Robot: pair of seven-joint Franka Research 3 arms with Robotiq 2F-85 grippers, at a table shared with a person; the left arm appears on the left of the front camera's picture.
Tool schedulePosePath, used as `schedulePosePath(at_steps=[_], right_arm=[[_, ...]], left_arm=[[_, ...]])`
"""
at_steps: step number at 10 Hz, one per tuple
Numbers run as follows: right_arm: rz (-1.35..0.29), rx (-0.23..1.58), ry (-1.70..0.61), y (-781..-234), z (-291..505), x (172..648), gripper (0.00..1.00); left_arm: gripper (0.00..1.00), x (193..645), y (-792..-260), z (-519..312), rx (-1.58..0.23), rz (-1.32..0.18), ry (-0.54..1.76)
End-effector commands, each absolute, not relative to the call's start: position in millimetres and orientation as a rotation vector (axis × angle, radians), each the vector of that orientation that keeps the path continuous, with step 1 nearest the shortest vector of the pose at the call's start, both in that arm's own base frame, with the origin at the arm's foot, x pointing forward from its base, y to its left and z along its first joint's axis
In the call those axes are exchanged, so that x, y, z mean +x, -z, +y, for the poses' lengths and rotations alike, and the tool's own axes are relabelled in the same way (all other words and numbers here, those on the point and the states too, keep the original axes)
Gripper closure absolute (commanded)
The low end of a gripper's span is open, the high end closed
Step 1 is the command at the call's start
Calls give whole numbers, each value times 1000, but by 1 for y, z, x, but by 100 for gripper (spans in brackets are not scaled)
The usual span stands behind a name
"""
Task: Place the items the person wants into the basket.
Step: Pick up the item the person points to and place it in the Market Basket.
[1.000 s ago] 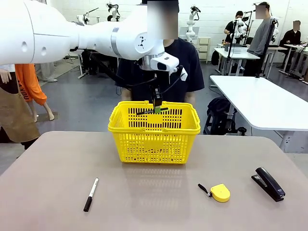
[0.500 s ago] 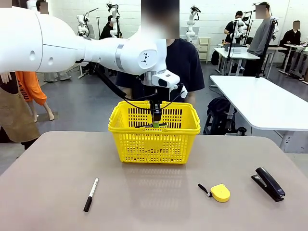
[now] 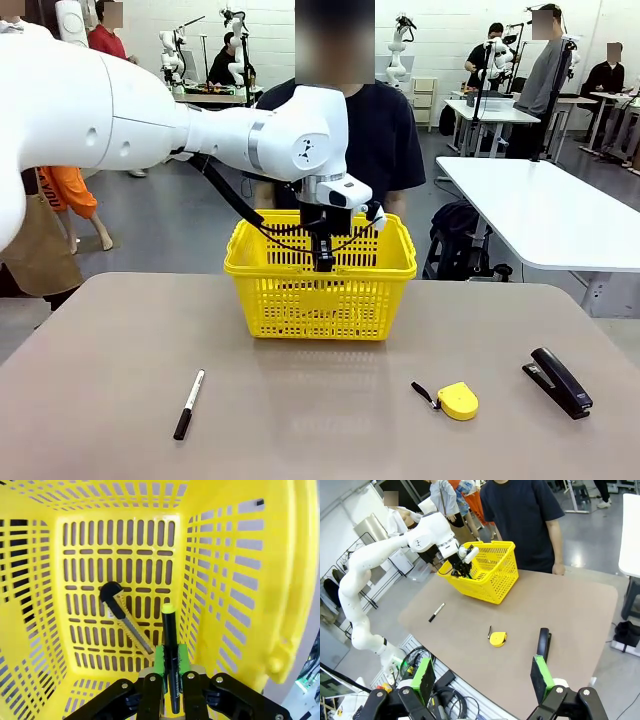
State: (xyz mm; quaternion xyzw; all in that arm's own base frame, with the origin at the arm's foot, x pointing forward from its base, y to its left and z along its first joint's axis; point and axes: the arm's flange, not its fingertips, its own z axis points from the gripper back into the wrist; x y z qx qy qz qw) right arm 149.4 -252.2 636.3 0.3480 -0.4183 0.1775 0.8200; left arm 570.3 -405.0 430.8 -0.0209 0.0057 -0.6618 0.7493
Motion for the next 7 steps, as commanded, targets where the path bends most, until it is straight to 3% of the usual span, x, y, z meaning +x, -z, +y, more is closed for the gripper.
schedulePosePath(at_steps=[1,2,3,4,5,7], right_arm=[[-915,759,-391,-639,-251,151,0],[-915,759,-391,-639,-251,151,0],[-915,759,-391,-639,-251,151,0],[-915,759,-391,-639,-251,151,0],[-915,759,-391,-639,-251,151,0],[-915,759,-391,-639,-251,151,0]], left_arm=[[88,580,-422,-401,-109,72,1477],[88,581,-420,-399,-116,71,1475],[42,581,-421,-398,-115,64,1475],[28,579,-423,-400,-117,52,1484],[0,579,-424,-401,-117,51,1486],[0,578,-426,-400,-106,39,1490]])
